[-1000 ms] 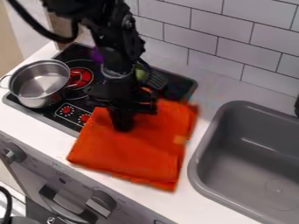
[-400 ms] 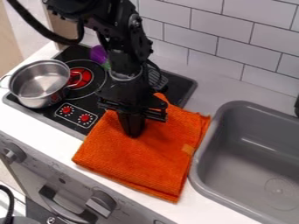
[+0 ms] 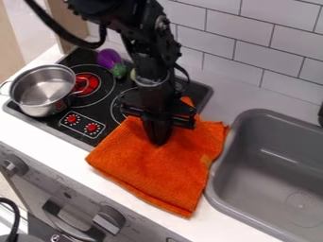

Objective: The robotic arm carried the red cloth towards the right stew

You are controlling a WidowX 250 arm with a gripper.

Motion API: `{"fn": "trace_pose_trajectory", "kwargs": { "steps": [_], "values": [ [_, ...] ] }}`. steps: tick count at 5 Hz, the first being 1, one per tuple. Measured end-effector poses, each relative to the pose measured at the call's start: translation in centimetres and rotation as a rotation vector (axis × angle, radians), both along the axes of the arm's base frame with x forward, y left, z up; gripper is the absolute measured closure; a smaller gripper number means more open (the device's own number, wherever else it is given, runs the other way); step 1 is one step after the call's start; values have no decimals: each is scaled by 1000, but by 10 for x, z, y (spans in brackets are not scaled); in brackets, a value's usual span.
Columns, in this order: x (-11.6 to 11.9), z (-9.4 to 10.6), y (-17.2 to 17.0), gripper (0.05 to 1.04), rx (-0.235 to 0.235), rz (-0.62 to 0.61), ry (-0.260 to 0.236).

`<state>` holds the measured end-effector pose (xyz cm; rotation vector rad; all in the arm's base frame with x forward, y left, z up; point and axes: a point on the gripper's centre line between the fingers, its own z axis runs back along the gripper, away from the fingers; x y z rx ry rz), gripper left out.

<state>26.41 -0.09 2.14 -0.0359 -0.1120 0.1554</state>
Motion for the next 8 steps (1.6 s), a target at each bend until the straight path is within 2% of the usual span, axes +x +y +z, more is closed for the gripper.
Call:
{"fn": "trace_pose_trajectory", "kwargs": {
  "steps": [1,3,4,5,6,7,8],
  "values": [
    [14,3,9,1031,-7,30,-25],
    [9,4,10,1012,-27,64,19],
    [15,10,12,877,-29,91,10],
    [16,13,14,651,-49,100,21],
    [18,29,16,368,-60,108,7],
    [17,37,18,118,-54,131,-5],
    [22,63,26,85,-97,169,-23]
  ]
}}
